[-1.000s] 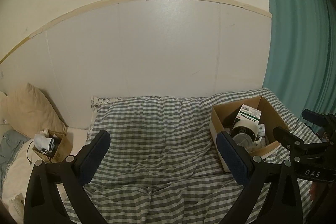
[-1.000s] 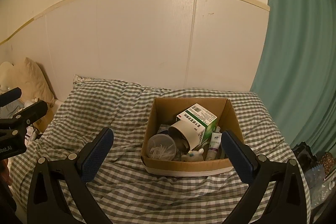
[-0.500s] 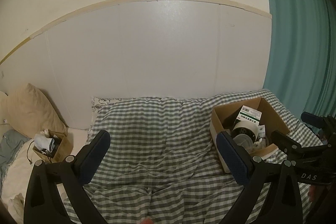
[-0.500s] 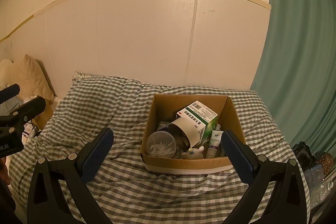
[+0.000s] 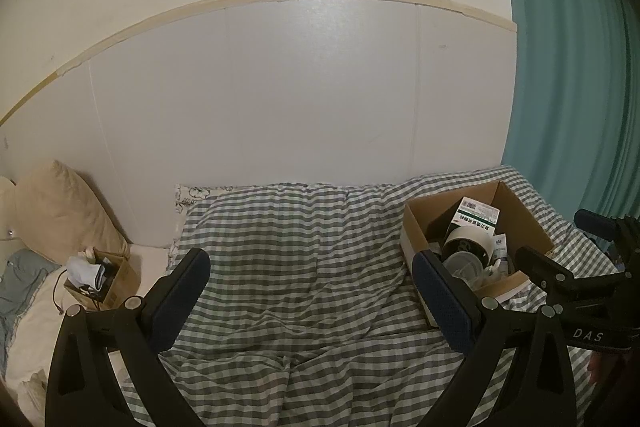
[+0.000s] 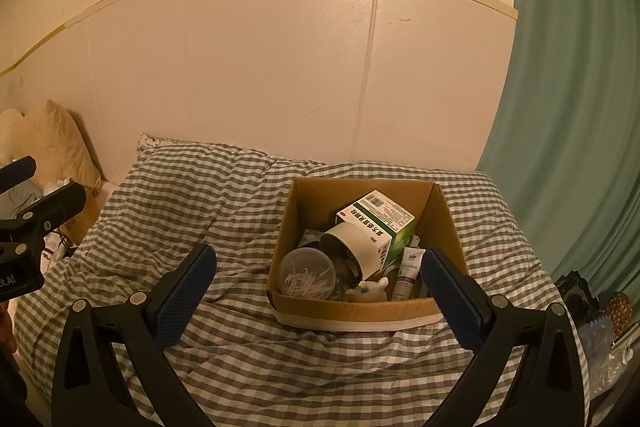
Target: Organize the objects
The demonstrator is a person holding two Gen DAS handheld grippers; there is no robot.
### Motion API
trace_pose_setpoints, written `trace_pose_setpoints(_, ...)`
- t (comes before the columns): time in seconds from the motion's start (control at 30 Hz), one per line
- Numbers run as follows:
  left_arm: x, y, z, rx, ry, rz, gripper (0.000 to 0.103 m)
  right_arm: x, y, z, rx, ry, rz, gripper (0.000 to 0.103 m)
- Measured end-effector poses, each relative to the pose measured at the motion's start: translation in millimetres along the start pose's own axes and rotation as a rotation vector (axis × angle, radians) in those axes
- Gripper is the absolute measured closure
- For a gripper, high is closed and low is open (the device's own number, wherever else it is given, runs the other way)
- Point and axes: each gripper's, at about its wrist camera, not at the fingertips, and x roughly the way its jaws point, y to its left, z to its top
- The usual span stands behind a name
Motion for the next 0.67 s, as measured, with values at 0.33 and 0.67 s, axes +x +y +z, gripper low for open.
trace_pose_setpoints(0.33,-0.4,-0.2,-1.5,0.003,-0.003,-0.005,0.000,1.2,1.1,0.0,-0.007,0.002,0.001,0.000)
trace_pose_setpoints(0.67,-0.9,1.6,-3.2,0.005,-0.003,-0.018,0.000,3.0,2.1,-1.3,-0.014,0.010,0.004,0.000)
